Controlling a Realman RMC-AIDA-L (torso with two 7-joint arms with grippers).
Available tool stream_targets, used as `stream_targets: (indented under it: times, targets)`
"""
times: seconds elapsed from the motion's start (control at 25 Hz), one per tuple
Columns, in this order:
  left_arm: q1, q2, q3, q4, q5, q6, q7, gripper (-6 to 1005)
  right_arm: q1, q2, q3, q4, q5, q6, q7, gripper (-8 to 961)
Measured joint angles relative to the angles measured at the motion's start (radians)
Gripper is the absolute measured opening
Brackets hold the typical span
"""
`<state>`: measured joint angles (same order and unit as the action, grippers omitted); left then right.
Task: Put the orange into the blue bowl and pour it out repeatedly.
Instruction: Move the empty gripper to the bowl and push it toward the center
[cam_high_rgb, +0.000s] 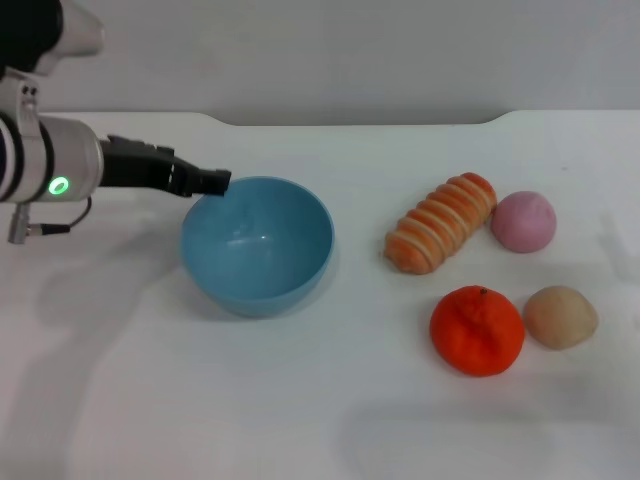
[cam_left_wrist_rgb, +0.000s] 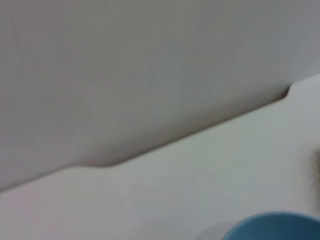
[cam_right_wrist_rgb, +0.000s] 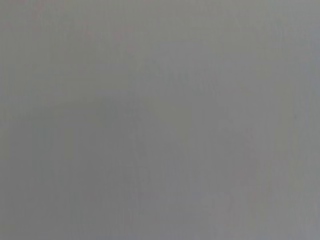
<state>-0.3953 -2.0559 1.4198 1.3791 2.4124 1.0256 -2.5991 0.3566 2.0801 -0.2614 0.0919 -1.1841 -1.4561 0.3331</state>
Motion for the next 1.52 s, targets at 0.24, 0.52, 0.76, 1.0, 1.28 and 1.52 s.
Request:
stream_targets:
  times: [0.24, 0.52, 0.76, 1.0, 1.28, 1.52]
  targets:
    - [-0.057, 0.000, 0.008, -0.136, 0.002, -0.007, 0.003, 799, 0.001, 0.000, 0.001, 0.000, 0.000, 0.000, 0.000, 759]
    - [-0.075, 0.000, 0.015, -0.231, 0.006, -0.050, 0.034, 782, 0.001, 0.001, 0.001, 0.002, 0.000, 0.000, 0.002, 758]
    - [-0.078, -0.001, 0.021, -0.264, 0.007, -0.098, 0.044, 768, 0.005, 0.002, 0.001, 0.002, 0.000, 0.001, 0.004, 758]
    - [-0.096, -0.001, 0.034, -0.318, 0.007, -0.113, 0.054, 754, 0.005, 0.002, 0.001, 0.003, 0.000, 0.000, 0.004, 758]
    - [-0.097, -0.001, 0.040, -0.330, 0.000, -0.117, 0.056, 738, 0.006, 0.001, 0.001, 0.006, 0.000, 0.001, 0.004, 758]
    - [-0.102, -0.001, 0.045, -0.331, -0.001, -0.117, 0.056, 684, 0.003, 0.002, 0.001, 0.008, 0.000, 0.002, 0.000, 757]
